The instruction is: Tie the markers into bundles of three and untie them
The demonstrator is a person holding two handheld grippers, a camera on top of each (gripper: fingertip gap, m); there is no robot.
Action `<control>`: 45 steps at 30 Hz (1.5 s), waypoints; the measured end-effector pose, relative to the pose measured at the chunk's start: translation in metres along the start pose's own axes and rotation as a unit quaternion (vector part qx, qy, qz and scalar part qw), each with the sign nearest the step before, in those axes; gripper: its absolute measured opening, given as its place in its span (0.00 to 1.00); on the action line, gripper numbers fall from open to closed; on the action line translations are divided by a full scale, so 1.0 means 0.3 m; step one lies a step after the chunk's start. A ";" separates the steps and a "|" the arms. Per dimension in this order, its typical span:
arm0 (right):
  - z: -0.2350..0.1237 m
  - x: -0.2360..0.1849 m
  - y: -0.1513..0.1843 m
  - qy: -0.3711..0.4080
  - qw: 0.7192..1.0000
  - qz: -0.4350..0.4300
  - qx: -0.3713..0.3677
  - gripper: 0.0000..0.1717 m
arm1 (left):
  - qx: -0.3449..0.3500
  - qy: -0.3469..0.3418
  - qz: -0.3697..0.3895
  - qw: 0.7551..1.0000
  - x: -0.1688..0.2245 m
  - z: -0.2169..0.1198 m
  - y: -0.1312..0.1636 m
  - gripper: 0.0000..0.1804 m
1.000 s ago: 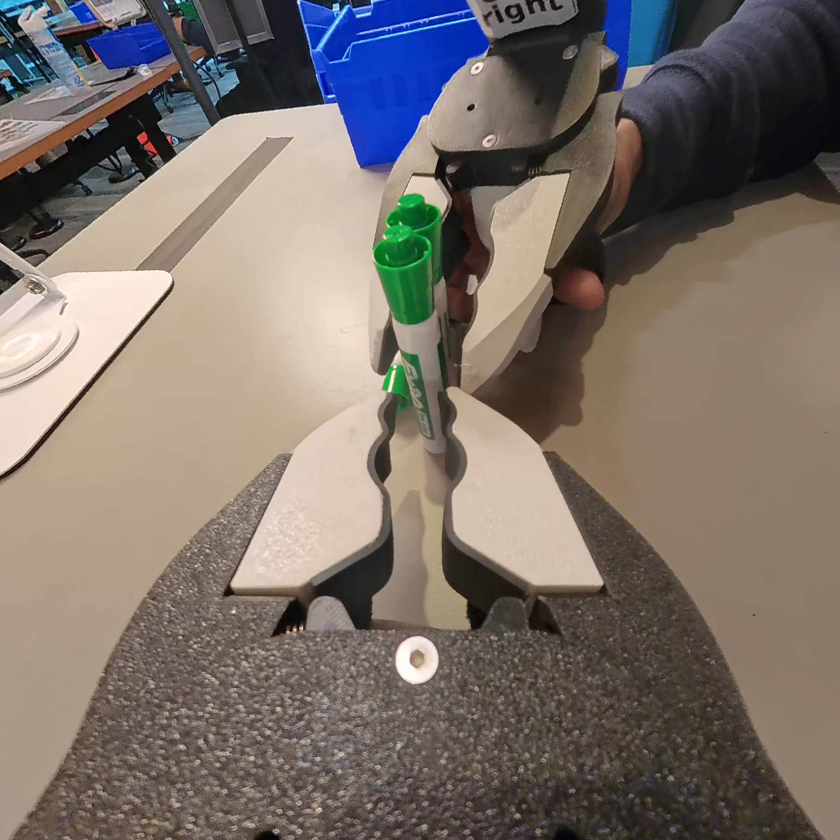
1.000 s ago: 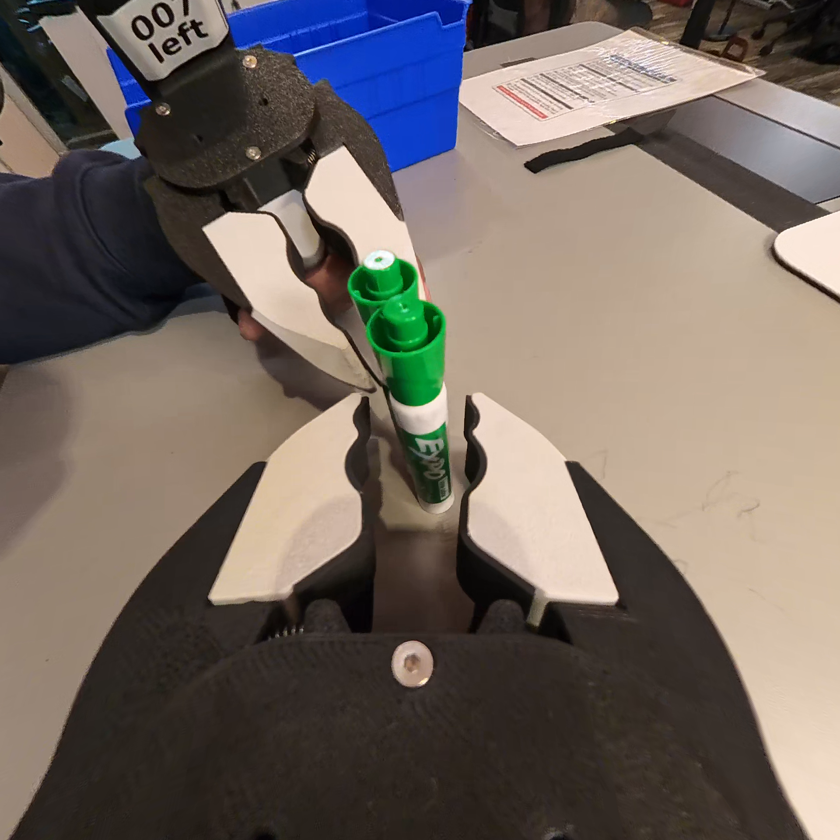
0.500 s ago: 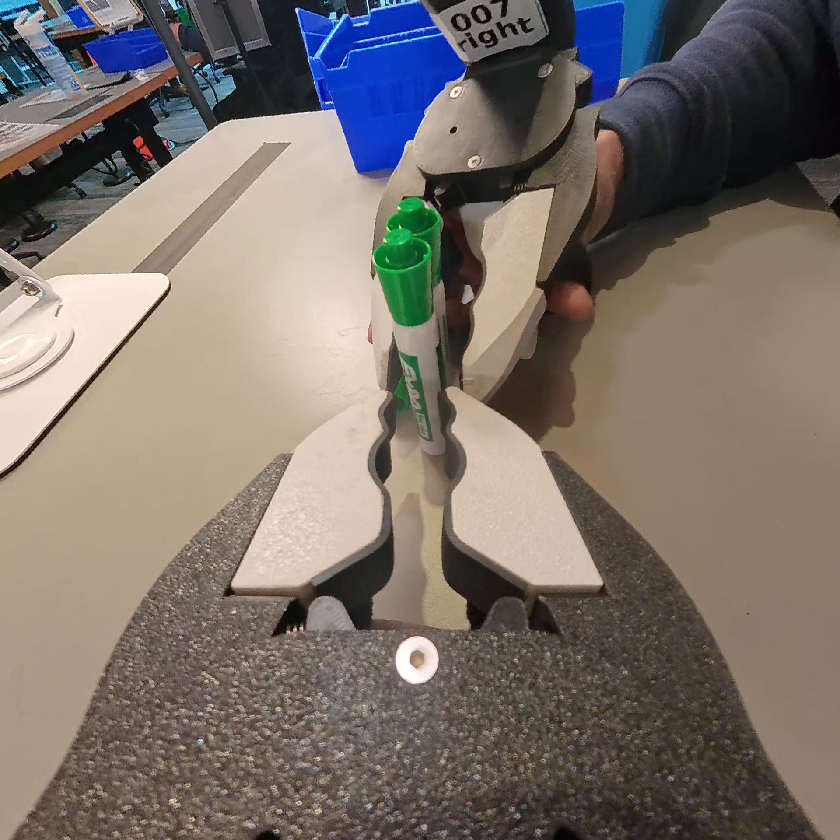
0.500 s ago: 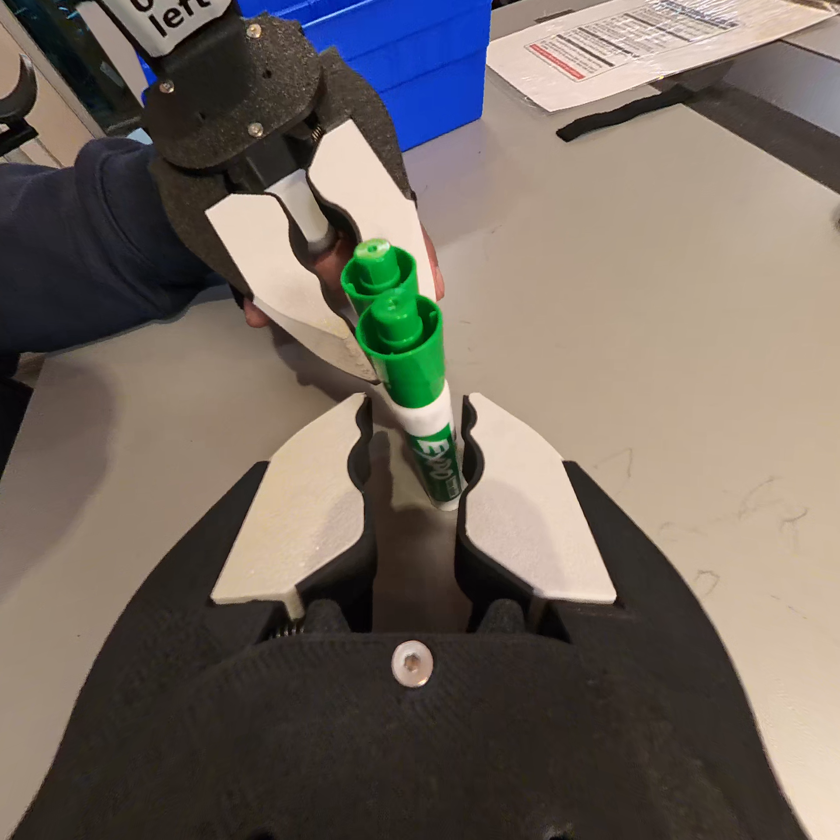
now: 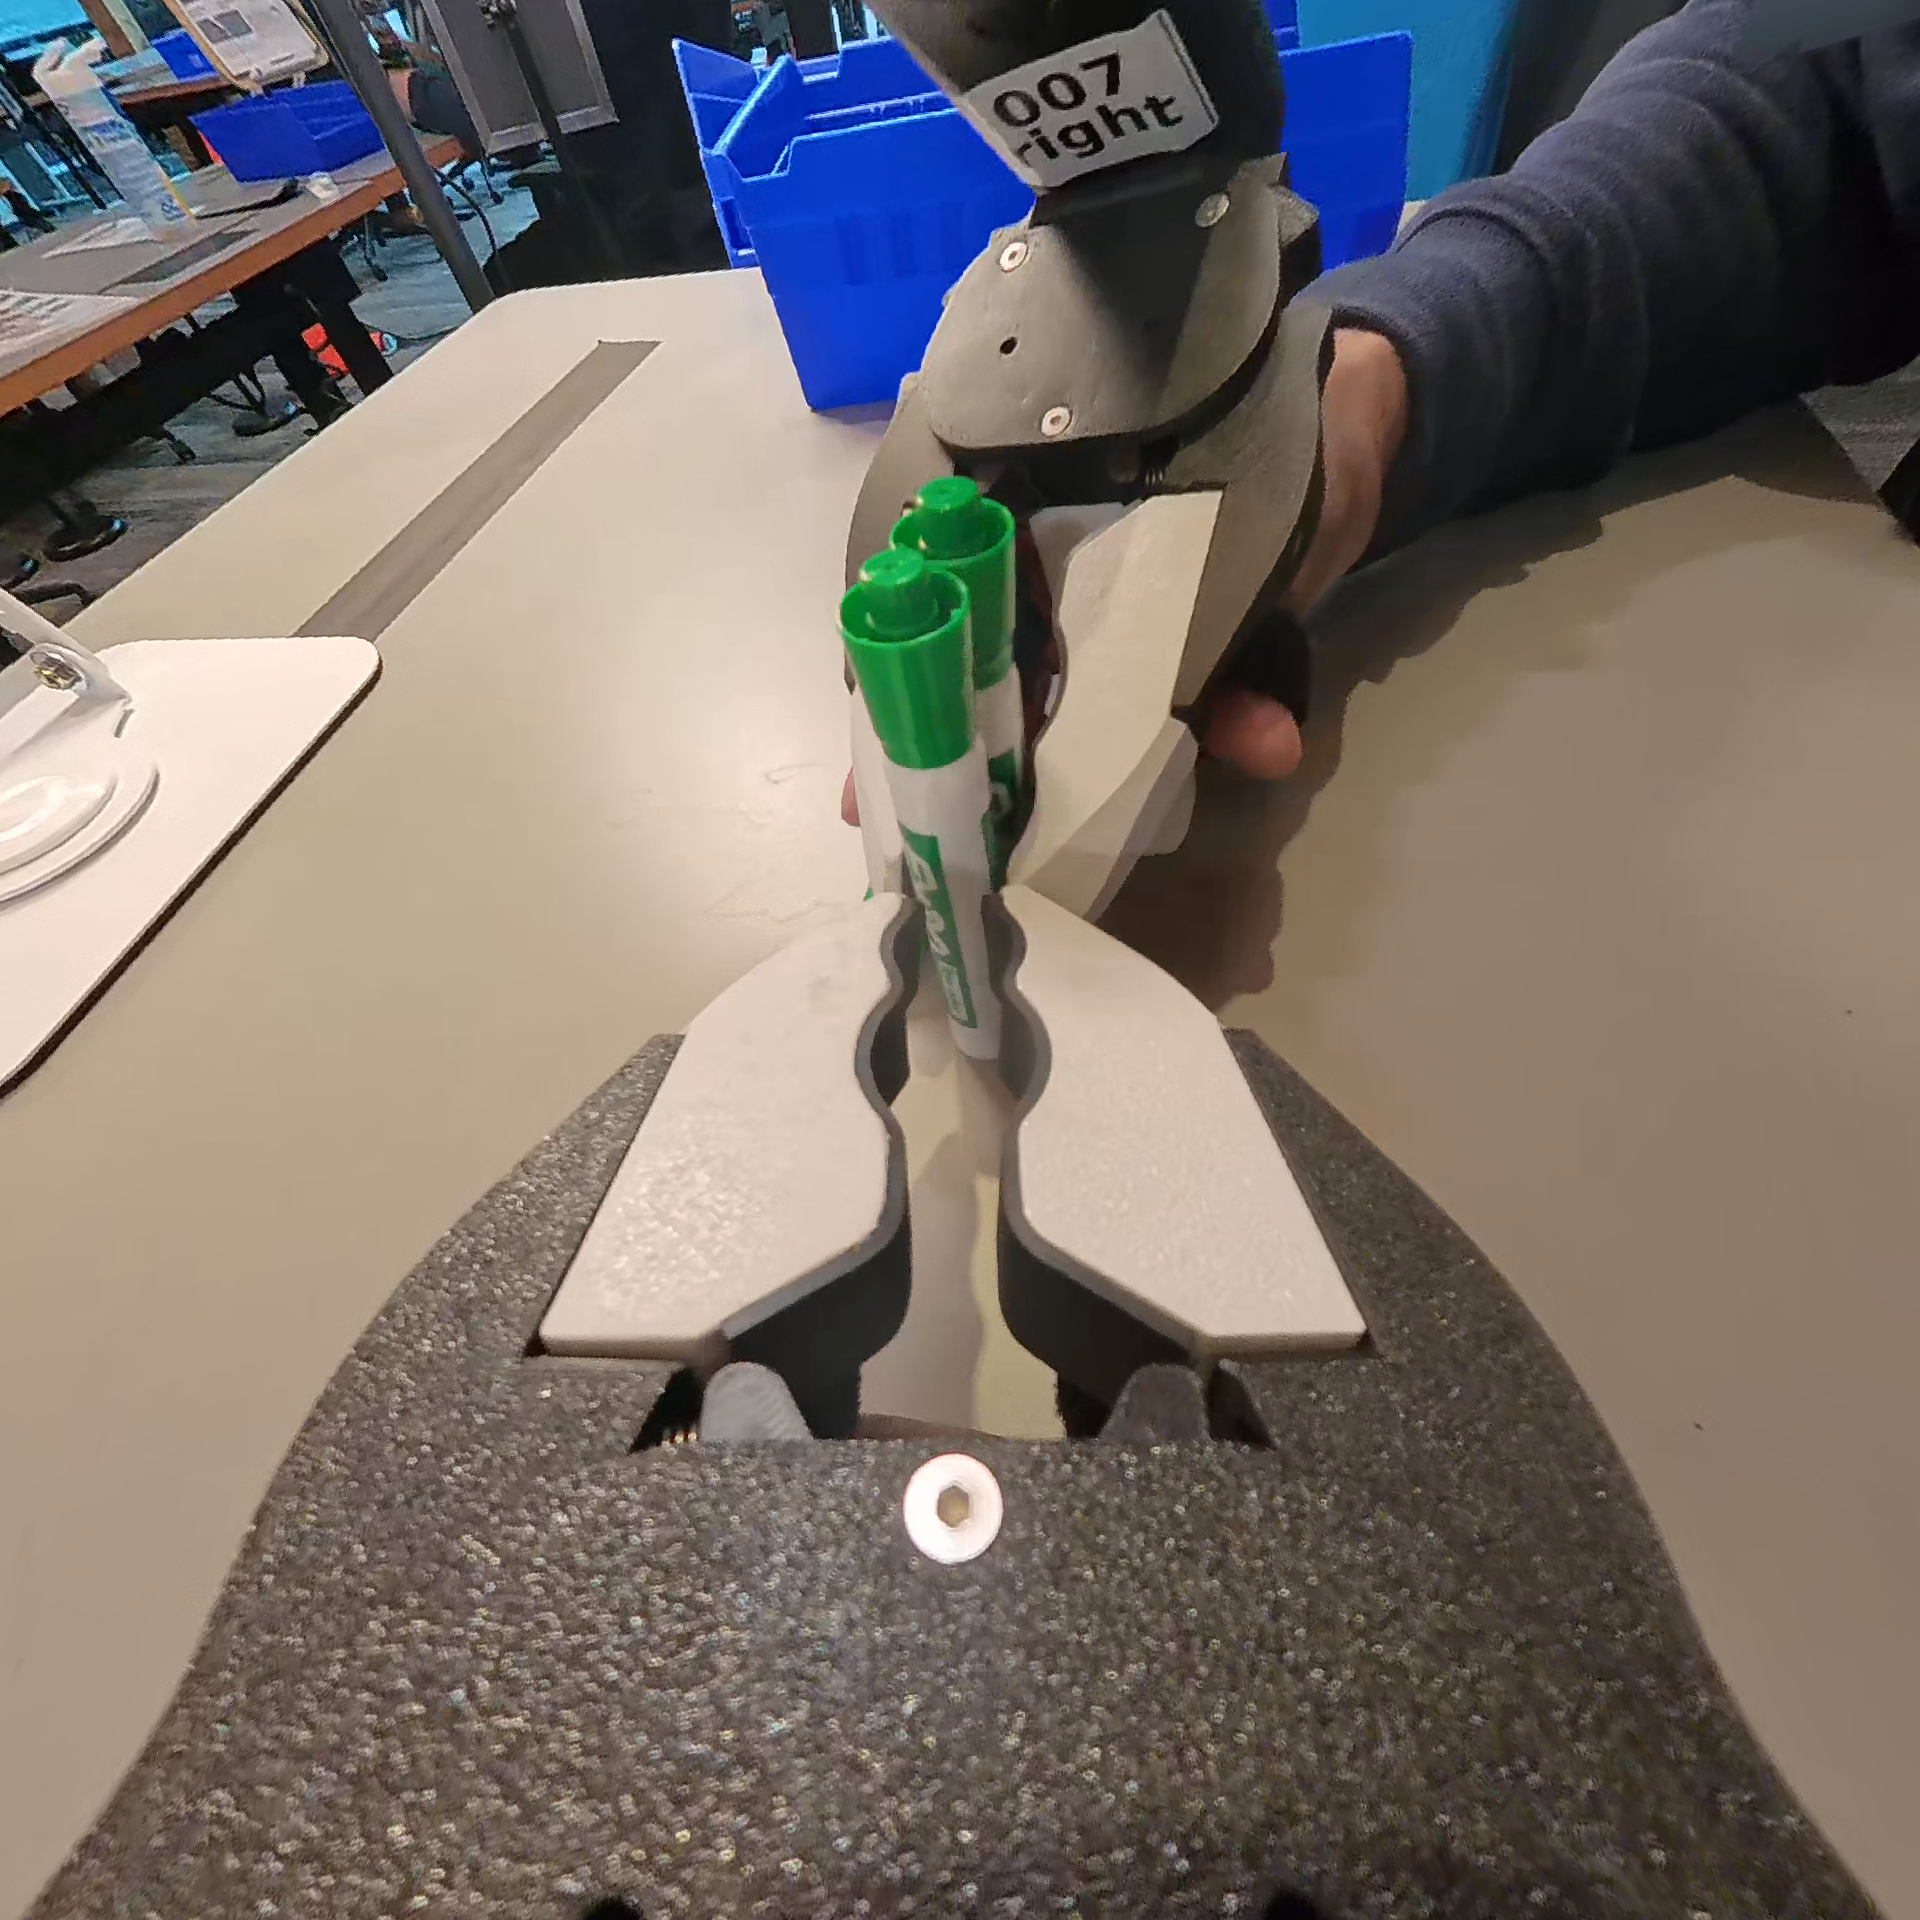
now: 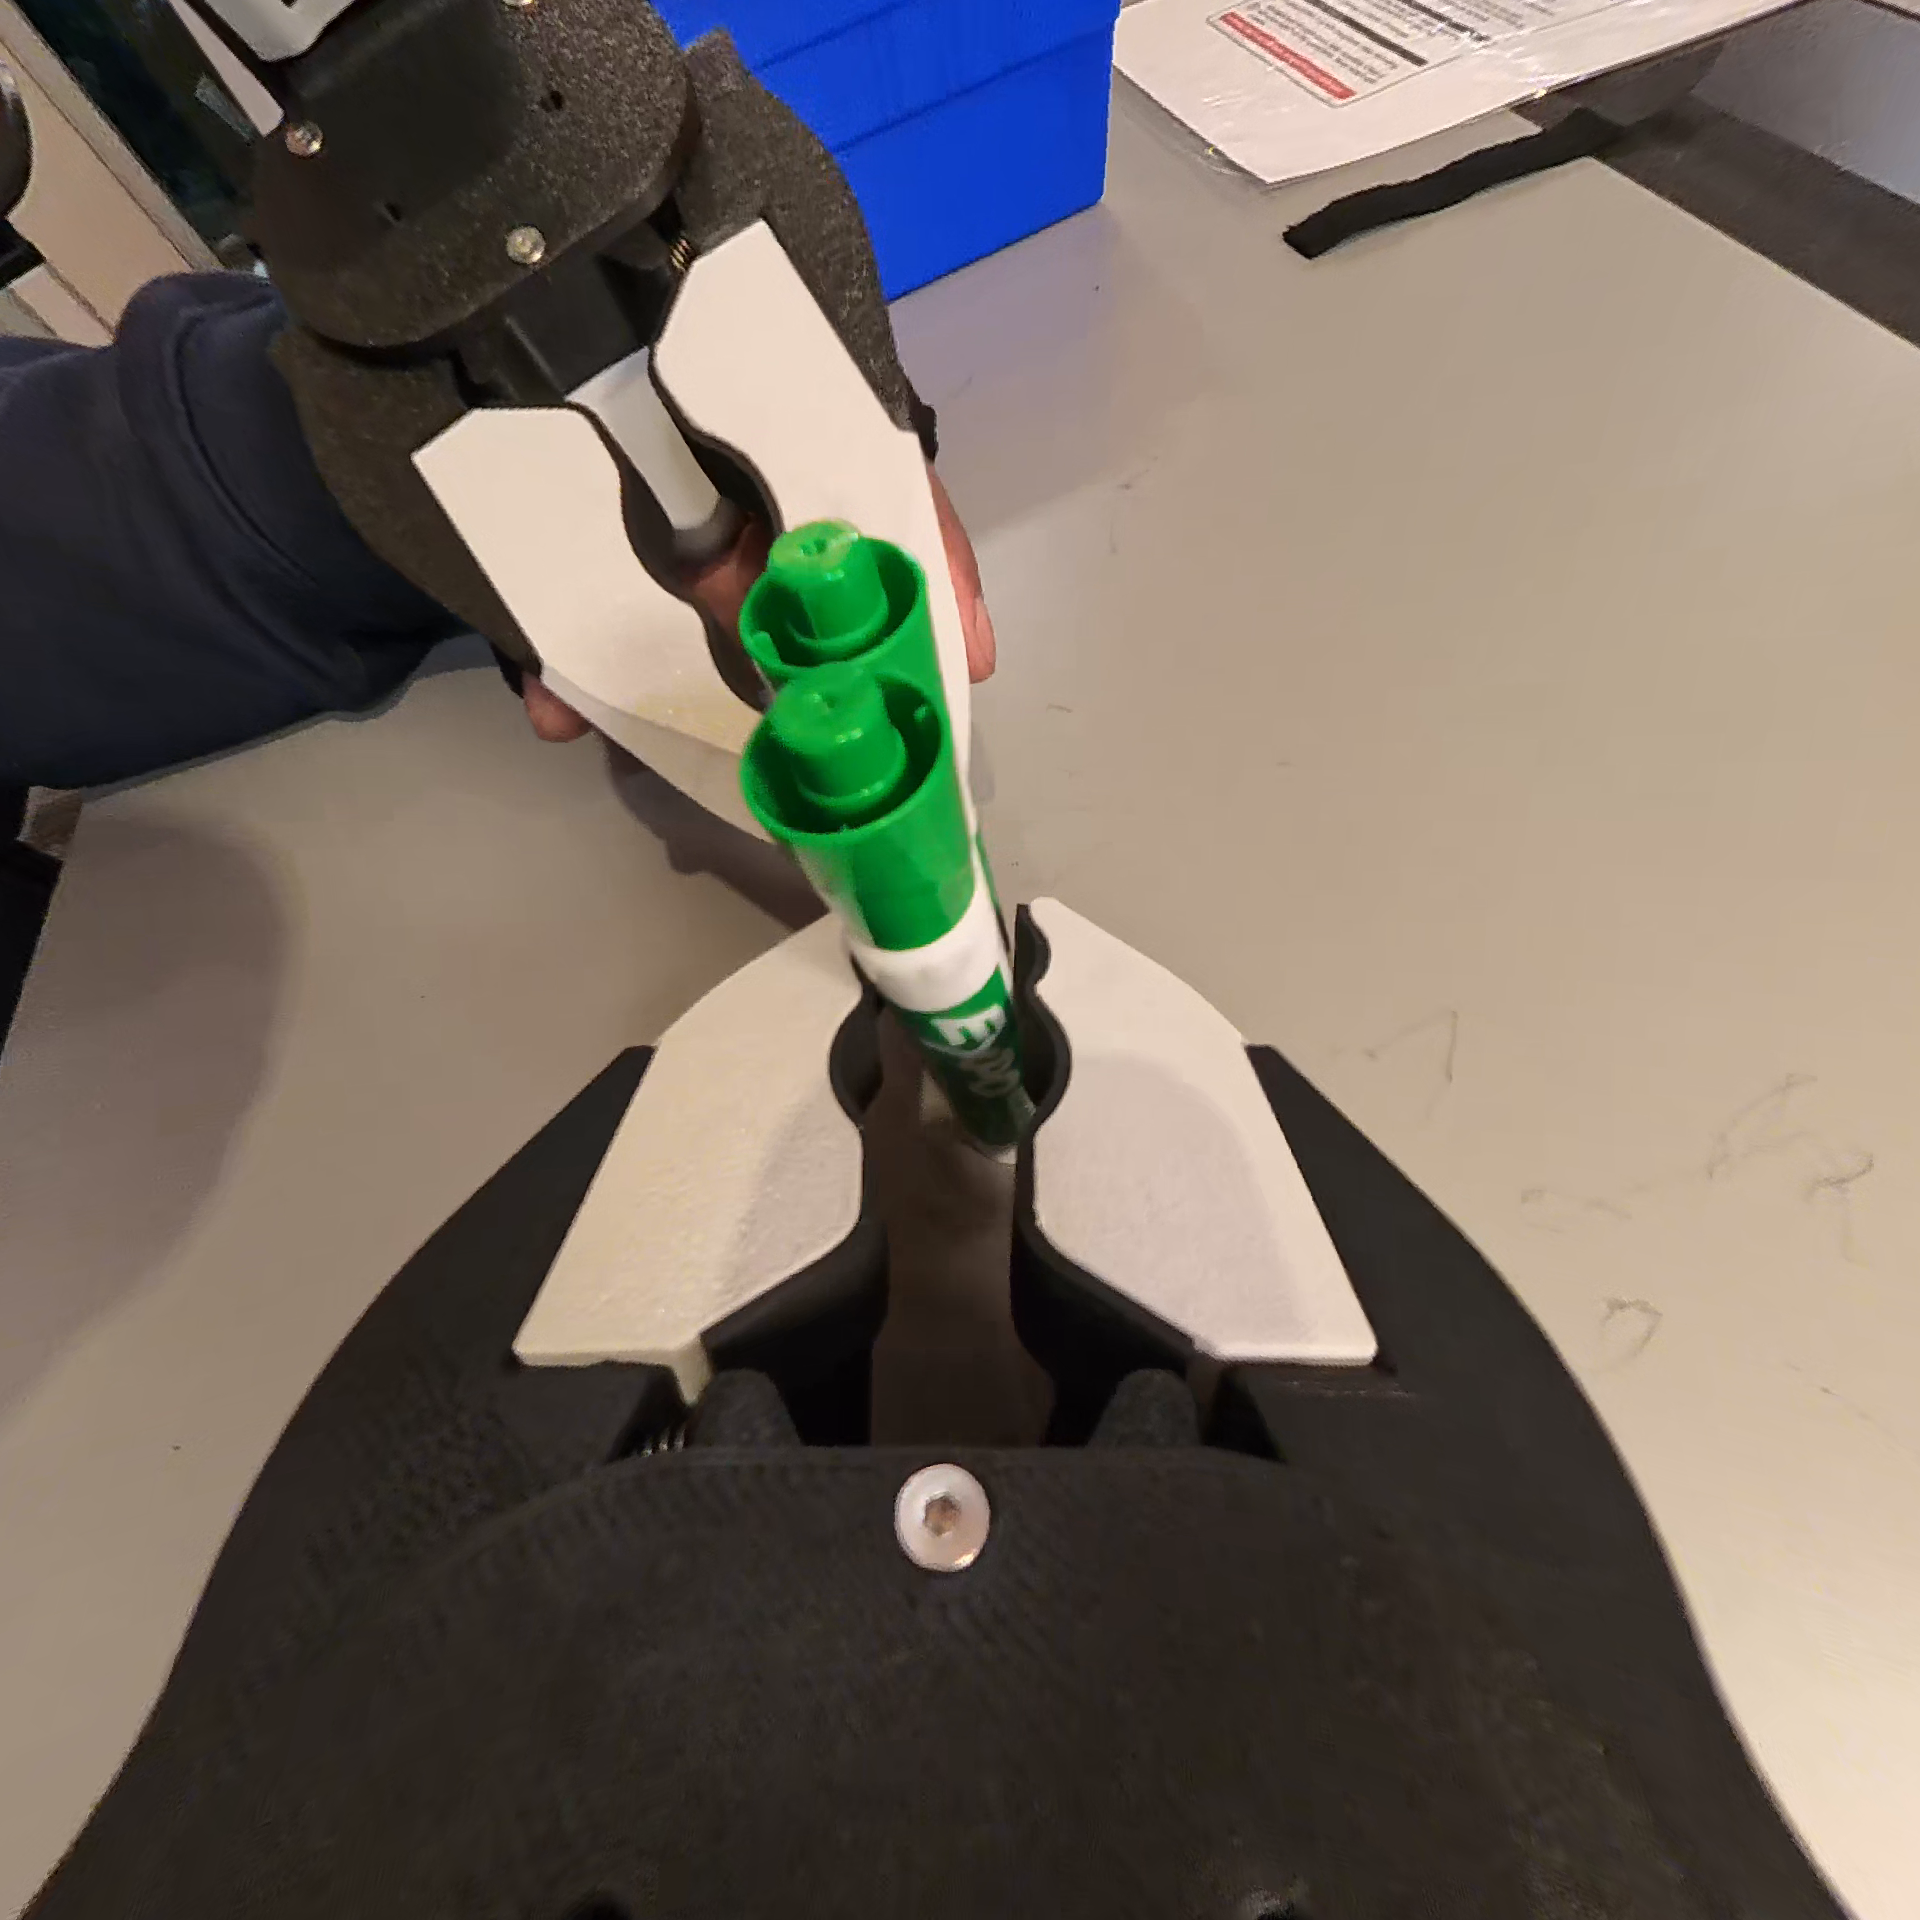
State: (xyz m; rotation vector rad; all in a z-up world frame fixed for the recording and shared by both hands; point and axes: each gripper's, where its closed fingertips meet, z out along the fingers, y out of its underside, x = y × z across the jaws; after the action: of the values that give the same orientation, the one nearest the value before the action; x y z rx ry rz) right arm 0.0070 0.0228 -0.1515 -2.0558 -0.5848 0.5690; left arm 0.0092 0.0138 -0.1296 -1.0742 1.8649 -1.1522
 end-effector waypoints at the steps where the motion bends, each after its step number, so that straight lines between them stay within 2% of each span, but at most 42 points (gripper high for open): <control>1: 0.002 -0.001 0.002 -0.001 1.000 0.001 -0.003 0.13 | 0.000 0.001 0.000 1.000 0.001 0.001 -0.001 0.07; 24: 0.006 -0.022 0.010 -0.008 1.000 -0.018 -0.015 0.11 | -0.009 0.011 0.007 1.000 0.023 0.003 0.001 0.05; 30: -0.009 -0.028 0.014 -0.011 1.000 -0.024 -0.013 0.11 | 0.008 0.018 -0.011 1.000 0.021 -0.010 -0.015 0.10; 38: -0.088 -0.114 0.031 -0.122 0.986 0.109 0.005 0.11 | 0.072 0.060 -0.069 0.993 0.057 -0.011 -0.091 0.14; 41: -0.088 -0.131 0.057 -0.127 0.986 0.111 -0.006 0.11 | 0.070 0.072 -0.070 0.993 0.082 0.003 -0.099 0.14; 45: -0.081 -0.153 0.053 -0.109 0.992 0.057 -0.026 0.11 | 0.068 0.074 -0.059 0.993 0.098 0.010 -0.103 0.15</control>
State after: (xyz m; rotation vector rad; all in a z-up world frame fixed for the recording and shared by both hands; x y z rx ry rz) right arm -0.0116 -0.0280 -0.1454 -2.1011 -0.6167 0.8615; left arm 0.0084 -0.0219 -0.1059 -1.0578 1.8250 -1.4401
